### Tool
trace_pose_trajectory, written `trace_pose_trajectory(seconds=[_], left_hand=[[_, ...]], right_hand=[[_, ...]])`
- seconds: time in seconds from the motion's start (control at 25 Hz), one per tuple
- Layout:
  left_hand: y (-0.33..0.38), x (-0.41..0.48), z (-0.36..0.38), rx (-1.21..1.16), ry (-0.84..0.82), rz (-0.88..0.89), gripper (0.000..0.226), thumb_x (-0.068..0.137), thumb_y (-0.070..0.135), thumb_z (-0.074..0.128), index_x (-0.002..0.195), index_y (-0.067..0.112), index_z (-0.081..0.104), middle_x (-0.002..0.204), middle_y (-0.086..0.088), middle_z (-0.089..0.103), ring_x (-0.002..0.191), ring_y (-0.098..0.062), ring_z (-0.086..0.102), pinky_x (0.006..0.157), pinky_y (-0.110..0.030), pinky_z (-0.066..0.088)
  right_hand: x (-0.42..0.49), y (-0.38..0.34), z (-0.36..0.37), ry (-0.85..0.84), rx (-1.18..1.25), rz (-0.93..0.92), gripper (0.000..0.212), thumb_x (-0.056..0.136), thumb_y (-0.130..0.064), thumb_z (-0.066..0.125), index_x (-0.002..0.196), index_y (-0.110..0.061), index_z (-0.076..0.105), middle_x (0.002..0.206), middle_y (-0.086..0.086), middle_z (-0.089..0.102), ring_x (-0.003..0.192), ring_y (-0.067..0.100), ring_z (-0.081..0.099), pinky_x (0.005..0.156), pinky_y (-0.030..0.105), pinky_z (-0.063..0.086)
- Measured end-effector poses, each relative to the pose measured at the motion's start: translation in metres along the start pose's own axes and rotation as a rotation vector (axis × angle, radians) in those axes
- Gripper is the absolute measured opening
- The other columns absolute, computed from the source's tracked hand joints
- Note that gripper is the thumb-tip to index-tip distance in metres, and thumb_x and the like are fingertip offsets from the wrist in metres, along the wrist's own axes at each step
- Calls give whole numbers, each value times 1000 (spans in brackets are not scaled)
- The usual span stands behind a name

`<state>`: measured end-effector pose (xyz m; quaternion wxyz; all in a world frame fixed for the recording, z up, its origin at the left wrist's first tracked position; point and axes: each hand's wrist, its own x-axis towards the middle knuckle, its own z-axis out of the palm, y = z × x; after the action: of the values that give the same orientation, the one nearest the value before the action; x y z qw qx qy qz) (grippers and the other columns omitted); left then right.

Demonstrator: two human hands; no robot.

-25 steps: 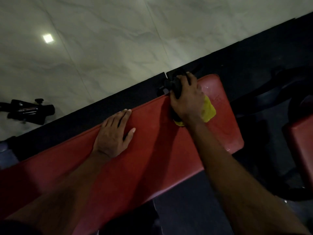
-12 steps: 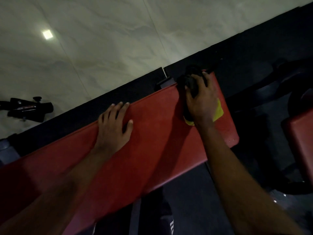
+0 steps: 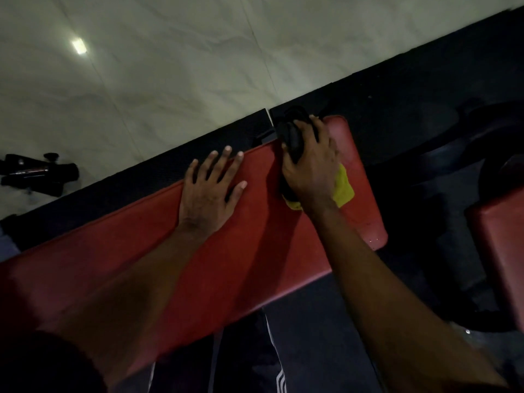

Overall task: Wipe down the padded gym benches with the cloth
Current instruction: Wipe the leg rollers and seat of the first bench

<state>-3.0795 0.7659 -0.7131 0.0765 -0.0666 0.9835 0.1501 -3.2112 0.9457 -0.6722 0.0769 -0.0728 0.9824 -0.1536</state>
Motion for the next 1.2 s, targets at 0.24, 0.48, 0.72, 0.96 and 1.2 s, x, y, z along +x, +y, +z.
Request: trace_pose_trajectory(seconds=[0.24, 0.48, 0.72, 0.96, 1.2], left_hand=[[3, 0, -4, -5, -4, 1, 59, 106, 51, 29, 159, 26, 23, 163, 1, 29, 146, -22, 34, 116, -45, 28], [3, 1, -3, 26, 30, 6, 60, 106, 50, 32, 158, 22, 26, 159, -2, 37, 140, -24, 41, 111, -45, 33], [3, 0, -4, -10, 29, 0, 60, 105, 51, 34, 158, 24, 27, 156, -2, 42, 133, -25, 47, 108, -45, 36], [2, 0, -3, -19, 17, -10, 61, 105, 52, 34, 158, 24, 26, 155, -3, 42, 132, -25, 47, 108, -44, 34], [3, 1, -8, -17, -40, -20, 60, 104, 51, 35, 158, 23, 28, 156, -4, 40, 136, -26, 44, 109, -46, 34]], right_hand=[[-11, 25, -6, -26, 6, -72, 51, 92, -29, 64, 141, -24, 55, 153, 6, 45, 141, 35, 41, 115, 56, 35], [1, 19, -6, 87, 99, 100, 45, 92, -39, 63, 132, -18, 61, 148, 10, 50, 140, 34, 43, 113, 50, 40], [46, -6, -4, -186, -76, -340, 42, 90, -52, 61, 116, -21, 67, 132, 6, 60, 113, 30, 62, 90, 39, 48], [74, 49, -39, -64, -33, -20, 41, 90, -49, 62, 122, -23, 65, 134, 2, 55, 108, 28, 63, 84, 38, 50], [53, 28, -22, 85, -5, 166, 39, 92, -49, 58, 122, -25, 65, 137, 3, 54, 108, 26, 63, 83, 38, 53]])
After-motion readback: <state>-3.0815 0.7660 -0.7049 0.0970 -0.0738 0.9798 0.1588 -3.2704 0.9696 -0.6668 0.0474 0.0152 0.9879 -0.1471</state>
